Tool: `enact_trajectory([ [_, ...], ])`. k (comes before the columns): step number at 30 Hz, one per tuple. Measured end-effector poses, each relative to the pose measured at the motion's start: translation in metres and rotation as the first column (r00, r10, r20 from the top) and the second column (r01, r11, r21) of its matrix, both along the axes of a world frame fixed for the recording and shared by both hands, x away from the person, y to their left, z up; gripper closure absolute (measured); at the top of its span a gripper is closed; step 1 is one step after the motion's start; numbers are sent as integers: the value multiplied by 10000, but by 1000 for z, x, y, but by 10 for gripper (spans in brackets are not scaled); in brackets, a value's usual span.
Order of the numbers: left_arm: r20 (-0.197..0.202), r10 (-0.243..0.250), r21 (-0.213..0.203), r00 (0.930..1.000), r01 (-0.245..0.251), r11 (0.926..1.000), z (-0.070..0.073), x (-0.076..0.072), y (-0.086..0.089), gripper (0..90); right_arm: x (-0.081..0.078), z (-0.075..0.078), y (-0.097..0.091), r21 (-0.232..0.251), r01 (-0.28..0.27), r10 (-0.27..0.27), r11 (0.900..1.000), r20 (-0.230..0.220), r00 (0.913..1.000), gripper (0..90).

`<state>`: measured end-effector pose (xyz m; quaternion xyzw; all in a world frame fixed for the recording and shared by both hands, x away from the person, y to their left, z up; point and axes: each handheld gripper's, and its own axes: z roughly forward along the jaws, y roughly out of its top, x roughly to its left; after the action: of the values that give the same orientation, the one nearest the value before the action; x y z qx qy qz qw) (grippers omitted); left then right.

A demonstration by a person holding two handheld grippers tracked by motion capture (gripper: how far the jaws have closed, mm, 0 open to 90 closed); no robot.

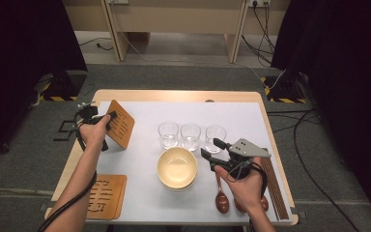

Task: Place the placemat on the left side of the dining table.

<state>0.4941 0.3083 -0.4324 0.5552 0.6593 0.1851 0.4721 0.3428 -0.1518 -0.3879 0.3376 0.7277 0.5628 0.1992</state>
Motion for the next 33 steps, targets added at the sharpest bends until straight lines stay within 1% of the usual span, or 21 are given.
enact_trajectory([
  [5, -206, 123, 287, 9997, -117, 9995, -3, 1, 6, 799, 0, -1, 1, -32, -20, 19, 10000, -19, 10000, 403],
  [10, -438, 312, 523, 9986, -289, 9982, -9, 1, 14, 731, 0, -3, 2, -59, -56, 56, 10000, -48, 10000, 403],
  [14, -699, 399, 829, 9968, -341, 9960, -19, 0, 21, 653, 1, -4, 2, -87, -55, 54, 9999, -95, 9999, 402],
  [15, -699, 399, 829, 9968, -341, 9960, -19, 0, 21, 630, 1, -5, 2, -100, -57, 56, 9999, -120, 9999, 403],
  [16, -760, 525, 947, 9957, -452, 9945, -26, 0, 26, 607, 1, -5, 3, -77, -56, 55, 10000, -146, 9999, 402],
  [18, -794, 616, 878, 9949, -546, 9946, -32, -1, 30, 564, 1, -6, 3, -90, -47, 46, 9999, -131, 9999, 402],
  [19, -805, 641, 981, 9947, -560, 9936, -35, -1, 33, 541, 1, -6, 3, -76, -55, 54, 10000, -159, 9999, 402],
  [20, -805, 641, 981, 9947, -560, 9936, -35, -1, 33, 514, 1, -6, 3, -76, -55, 54, 10000, -159, 9999, 402],
  [21, -878, 667, 1452, 9939, -535, 9880, -39, -1, 37, 486, 1, -7, 4, -79, -73, 72, 9999, -193, 9998, 402],
  [22, -857, 756, 1711, 9935, -601, 9834, -41, -1, 39, 476, 1, -7, 4, -97, -69, 67, 9999, -203, 9998, 402],
  [23, -889, 852, 2016, 9924, -658, 9772, -42, -1, 42, 472, 1, -8, 4, -112, -65, 63, 9999, -250, 9997, 402],
  [24, -889, 852, 2016, 9924, -658, 9772, -42, -1, 42, 459, 1, -8, 4, -143, -72, 69, 9999, -239, 9997, 402],
  [25, -828, 1020, 2175, 9913, -819, 9726, -44, -3, 48, 453, 1, -8, 4, -158, -69, 65, 9999, -254, 9997, 402],
  [27, -817, 1073, 2267, 9909, -864, 9701, -43, -6, 52, 458, 2, -9, 4, -144, -72, 69, 9999, -249, 9997, 401],
  [28, -817, 1073, 2267, 9909, -864, 9701, -43, -6, 52, 466, 2, -9, 4, -144, -72, 69, 9999, -249, 9997, 401],
  [32, -1133, 702, 2080, 9911, -454, 9771, -40, -22, 56, 595, 2, -8, 4, -99, -62, 60, 9999, -215, 9998, 402],
  [33, -1261, 577, 2087, 9903, -304, 9775, -39, -27, 56, 634, 1, -7, 3, -136, -47, 45, 9999, -185, 9998, 402],
])
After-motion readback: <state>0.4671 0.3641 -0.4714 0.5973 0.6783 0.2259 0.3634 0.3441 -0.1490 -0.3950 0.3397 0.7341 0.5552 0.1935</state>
